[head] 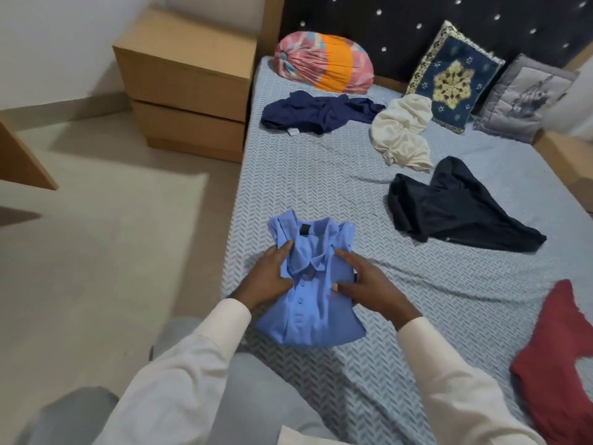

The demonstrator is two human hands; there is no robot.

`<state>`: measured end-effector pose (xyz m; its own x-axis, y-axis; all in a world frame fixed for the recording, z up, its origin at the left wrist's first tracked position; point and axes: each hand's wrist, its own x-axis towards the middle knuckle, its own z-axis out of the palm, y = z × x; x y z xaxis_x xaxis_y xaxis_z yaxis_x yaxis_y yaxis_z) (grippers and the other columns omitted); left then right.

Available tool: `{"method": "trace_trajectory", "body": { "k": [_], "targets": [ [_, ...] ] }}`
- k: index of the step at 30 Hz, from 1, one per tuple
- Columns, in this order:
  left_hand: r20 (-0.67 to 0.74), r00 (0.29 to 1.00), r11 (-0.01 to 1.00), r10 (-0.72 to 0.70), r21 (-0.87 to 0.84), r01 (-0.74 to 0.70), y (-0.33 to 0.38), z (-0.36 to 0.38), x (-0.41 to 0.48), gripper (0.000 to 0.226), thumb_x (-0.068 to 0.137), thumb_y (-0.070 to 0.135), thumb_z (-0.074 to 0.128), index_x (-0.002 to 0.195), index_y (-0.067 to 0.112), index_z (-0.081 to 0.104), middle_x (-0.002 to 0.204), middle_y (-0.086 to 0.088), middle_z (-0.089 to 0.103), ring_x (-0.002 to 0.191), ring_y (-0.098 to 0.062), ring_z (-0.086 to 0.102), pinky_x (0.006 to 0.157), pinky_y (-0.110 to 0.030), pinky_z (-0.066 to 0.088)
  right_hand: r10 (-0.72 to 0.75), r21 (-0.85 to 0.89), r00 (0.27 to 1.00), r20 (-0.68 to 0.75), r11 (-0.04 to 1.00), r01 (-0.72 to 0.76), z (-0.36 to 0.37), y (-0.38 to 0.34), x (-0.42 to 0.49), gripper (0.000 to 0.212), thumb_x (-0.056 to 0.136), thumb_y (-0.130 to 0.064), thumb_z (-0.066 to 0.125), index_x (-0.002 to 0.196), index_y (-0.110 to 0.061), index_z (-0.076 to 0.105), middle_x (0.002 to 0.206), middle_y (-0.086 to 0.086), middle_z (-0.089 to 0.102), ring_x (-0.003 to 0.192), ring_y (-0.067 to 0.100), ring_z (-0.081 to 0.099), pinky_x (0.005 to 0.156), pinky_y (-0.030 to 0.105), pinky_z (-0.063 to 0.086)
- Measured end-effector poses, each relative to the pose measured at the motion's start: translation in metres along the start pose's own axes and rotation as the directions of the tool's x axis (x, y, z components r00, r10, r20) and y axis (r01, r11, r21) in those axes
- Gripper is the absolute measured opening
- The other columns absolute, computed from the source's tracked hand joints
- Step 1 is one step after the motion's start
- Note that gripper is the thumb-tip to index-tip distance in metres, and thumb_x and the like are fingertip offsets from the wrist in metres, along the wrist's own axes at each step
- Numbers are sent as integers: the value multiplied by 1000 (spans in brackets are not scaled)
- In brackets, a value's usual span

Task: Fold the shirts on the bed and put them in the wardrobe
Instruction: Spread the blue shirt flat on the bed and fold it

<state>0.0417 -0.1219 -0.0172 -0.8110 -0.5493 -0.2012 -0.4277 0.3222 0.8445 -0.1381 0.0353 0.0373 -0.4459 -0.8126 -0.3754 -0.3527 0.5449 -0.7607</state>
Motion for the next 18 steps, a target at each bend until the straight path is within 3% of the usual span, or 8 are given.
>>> {"method": "trace_trajectory", "body": {
  "k": [5,9,12,15,18],
  "targets": [
    [0,999,999,-33,-17,33,-5,-84,-21,88,85,10,64,156,23,14,160,-3,18,143,-21,29,105,-32,39,-47,-55,998,-30,997,46,29,-59,29,74,84,3,70,149,-19,40,141,4,50,98,23,69,66,46,61],
    [-52,994,995,-94,-46,91,15,-165,-61,88,84,3,60,156,23,15,161,1,14,144,-20,28,106,-32,40,-130,-73,991,-22,989,128,52,-125,26,74,83,9,65,147,-21,40,145,6,46,104,22,64,64,37,61],
    [-89,985,988,-147,-61,142,39,-223,-97,86,83,-2,58,155,23,19,159,0,20,139,-23,36,100,-34,45,-147,17,989,15,989,147,63,-177,9,76,84,12,61,146,-26,40,144,4,47,102,22,65,58,28,57],
    [-130,972,979,-195,-89,185,69,-277,-133,85,82,-3,57,154,26,22,155,1,24,132,-26,44,91,-36,51,-152,159,987,51,977,142,65,-228,-12,74,84,15,61,142,-28,43,144,4,48,106,24,65,61,34,59],
    [-176,958,972,-228,-95,214,109,-326,-168,84,83,-2,56,154,28,22,155,4,24,126,-26,50,82,-28,50,-185,197,978,98,967,163,57,-288,-35,73,84,15,62,140,-29,44,145,2,47,108,24,65,63,40,59]
  ]
}}
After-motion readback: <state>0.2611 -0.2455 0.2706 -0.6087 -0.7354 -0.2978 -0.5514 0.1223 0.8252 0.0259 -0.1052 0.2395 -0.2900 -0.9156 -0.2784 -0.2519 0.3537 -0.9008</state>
